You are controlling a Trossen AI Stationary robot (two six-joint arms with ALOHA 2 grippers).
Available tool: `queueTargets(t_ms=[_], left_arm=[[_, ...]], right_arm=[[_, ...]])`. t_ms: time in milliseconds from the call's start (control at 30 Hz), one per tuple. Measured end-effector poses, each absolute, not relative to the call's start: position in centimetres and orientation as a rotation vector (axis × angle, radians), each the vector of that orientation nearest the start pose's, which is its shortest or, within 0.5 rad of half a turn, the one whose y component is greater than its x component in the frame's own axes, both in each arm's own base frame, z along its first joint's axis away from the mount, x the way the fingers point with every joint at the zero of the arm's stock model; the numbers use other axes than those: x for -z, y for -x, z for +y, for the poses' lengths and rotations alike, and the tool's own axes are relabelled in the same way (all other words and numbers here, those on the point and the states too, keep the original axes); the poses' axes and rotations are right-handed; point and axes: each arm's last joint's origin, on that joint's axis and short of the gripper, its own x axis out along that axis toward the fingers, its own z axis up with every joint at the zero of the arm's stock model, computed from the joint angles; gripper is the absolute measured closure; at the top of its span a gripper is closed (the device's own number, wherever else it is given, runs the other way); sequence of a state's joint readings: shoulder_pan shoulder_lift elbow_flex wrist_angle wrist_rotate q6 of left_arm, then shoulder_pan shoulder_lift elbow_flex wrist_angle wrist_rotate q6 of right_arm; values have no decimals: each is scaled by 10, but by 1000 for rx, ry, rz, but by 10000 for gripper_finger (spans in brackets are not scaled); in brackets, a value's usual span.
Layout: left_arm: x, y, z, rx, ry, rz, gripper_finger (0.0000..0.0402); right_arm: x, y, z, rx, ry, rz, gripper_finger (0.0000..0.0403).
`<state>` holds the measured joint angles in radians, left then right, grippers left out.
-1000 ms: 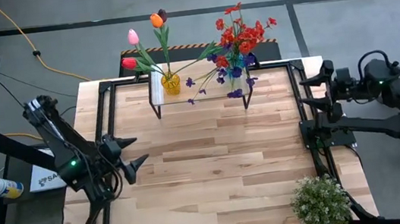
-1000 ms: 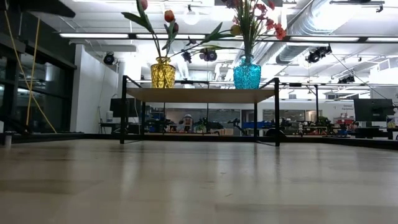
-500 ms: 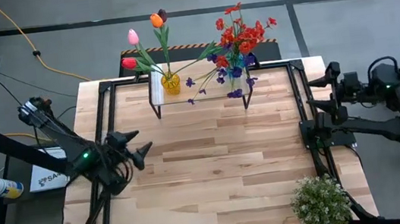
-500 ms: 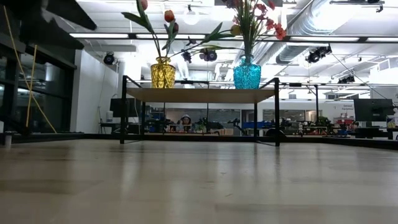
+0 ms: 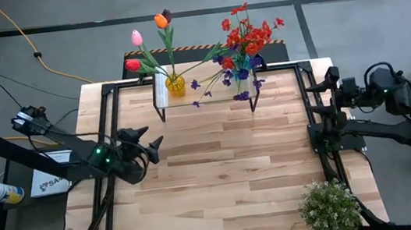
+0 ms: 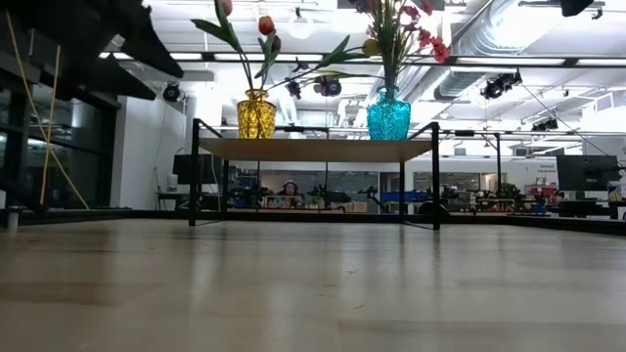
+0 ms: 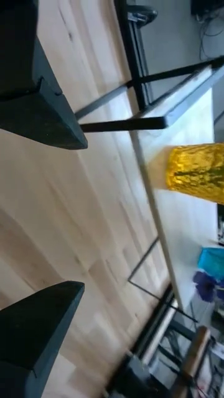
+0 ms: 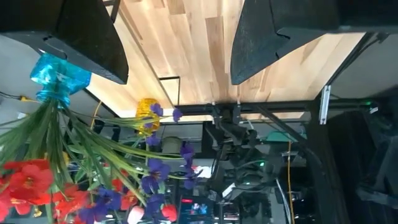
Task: Pick and place flowers into a vace then onto a shelf
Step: Return to Home Position
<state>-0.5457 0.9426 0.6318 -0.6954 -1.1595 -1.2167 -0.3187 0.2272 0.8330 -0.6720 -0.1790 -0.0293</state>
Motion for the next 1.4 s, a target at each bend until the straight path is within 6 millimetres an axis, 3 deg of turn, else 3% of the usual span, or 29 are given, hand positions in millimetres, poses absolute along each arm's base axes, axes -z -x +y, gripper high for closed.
queueTargets(t_ms=[267, 467, 600, 733, 1033, 1167, 1333, 1400], left_arm=[[-232, -171, -47, -793, 377, 199, 7], [-230, -184, -21, -733, 309, 260, 7], [-238, -178, -3, -771, 296, 248, 7], [-252, -165, 8, -698, 282, 224, 7], [-271, -114, 11, -638, 295, 147, 7], [-271, -103, 8, -618, 273, 160, 7], [-254, -95, 7, -672, 298, 138, 7], [-247, -93, 6, -652, 312, 116, 7]], right_arm=[[-345, -25, -3, 135, 19, 63, 130], [-345, -25, -3, 147, 19, 65, 130], [-343, -23, -3, 147, 11, 85, 130], [-341, -18, -1, 147, 8, 80, 130], [-335, 7, 6, 197, -2, 11, 130], [-329, 7, 6, 207, 8, -12, 130], [-302, -7, 0, 225, -34, 16, 130], [-306, -6, 1, 222, -31, 5, 130]])
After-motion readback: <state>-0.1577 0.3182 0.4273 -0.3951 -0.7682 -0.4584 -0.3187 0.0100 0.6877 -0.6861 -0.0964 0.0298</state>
